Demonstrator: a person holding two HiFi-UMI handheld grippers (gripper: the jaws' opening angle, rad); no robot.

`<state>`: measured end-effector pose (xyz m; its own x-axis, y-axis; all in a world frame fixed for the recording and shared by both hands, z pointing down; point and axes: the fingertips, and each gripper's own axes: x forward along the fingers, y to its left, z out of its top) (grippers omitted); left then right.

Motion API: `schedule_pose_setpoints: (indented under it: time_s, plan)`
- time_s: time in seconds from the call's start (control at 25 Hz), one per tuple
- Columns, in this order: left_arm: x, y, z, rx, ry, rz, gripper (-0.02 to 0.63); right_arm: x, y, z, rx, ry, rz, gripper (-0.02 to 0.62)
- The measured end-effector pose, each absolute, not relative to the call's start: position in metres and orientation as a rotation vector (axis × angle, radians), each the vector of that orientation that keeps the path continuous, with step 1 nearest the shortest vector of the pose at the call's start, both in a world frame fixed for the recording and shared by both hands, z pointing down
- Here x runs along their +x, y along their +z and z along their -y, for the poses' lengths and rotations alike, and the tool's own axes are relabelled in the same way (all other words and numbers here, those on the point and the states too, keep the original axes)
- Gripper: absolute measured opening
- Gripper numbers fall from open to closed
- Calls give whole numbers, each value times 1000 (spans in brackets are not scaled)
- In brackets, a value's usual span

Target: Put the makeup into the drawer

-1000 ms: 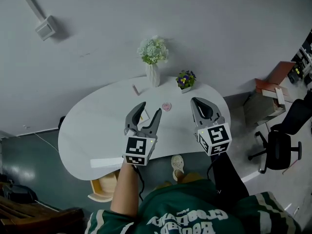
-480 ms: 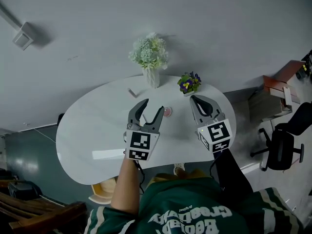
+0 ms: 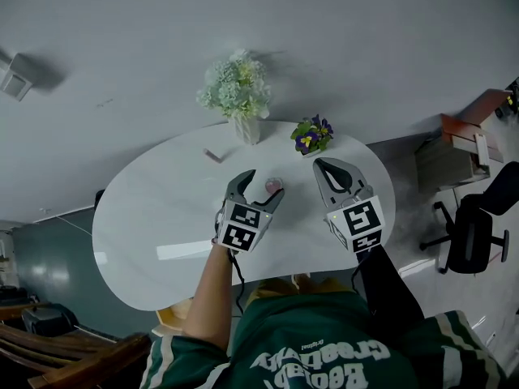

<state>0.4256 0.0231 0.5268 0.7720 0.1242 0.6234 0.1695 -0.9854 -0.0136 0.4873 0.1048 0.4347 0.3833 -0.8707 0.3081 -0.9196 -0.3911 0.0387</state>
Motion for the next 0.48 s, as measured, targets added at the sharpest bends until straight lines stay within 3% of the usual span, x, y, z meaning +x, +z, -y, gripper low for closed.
schedule_pose_setpoints:
  time_s: [0.48]
  plan:
    - [436, 621, -24, -2776, -1468, 276, 350, 506, 453, -113, 2464, 419, 1561, 5]
